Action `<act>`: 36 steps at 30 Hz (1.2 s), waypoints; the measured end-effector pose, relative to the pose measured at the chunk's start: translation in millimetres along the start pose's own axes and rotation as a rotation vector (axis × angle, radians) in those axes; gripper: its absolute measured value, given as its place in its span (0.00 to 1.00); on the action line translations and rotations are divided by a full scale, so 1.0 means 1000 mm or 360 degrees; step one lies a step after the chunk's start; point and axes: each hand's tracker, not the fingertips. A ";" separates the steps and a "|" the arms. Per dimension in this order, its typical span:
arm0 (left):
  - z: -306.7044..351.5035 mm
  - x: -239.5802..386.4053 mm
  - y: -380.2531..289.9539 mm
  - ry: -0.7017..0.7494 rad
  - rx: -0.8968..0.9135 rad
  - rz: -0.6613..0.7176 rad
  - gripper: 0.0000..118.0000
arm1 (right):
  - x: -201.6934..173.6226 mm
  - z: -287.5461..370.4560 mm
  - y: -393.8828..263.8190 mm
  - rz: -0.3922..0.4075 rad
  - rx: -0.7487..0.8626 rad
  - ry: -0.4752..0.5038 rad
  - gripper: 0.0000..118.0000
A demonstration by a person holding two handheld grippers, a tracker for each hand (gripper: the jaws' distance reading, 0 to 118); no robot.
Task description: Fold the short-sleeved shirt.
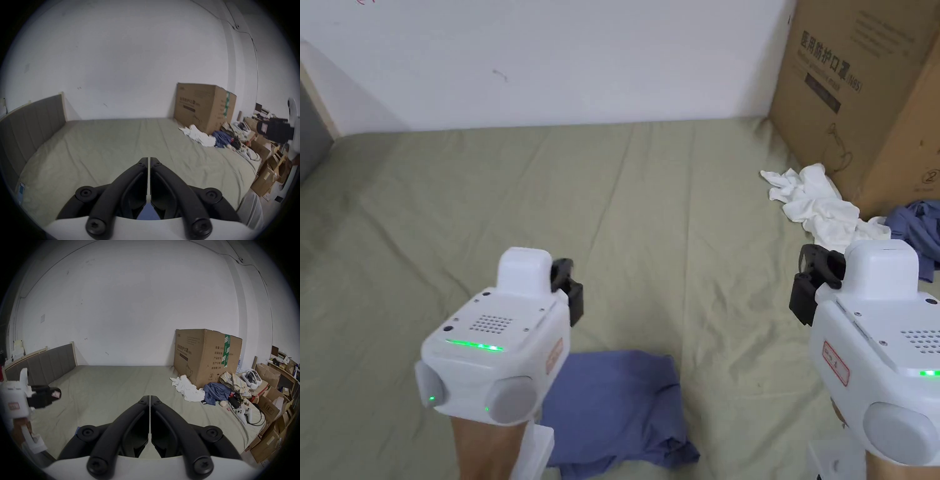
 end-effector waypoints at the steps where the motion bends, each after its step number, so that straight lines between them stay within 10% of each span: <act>1: 0.005 -0.007 0.004 0.0033 0.0031 -0.0001 0.05 | -0.004 0.001 0.001 0.0005 0.0015 0.0005 0.03; 14: 0.044 -0.075 0.013 0.0294 0.0190 0.0024 0.05 | -0.041 -0.009 -0.005 0.0007 0.0076 0.0097 0.03; 36: 0.033 -0.094 -0.024 0.0304 -0.0011 0.0149 0.05 | -0.128 -0.117 -0.204 0.0116 -0.0643 0.0376 0.03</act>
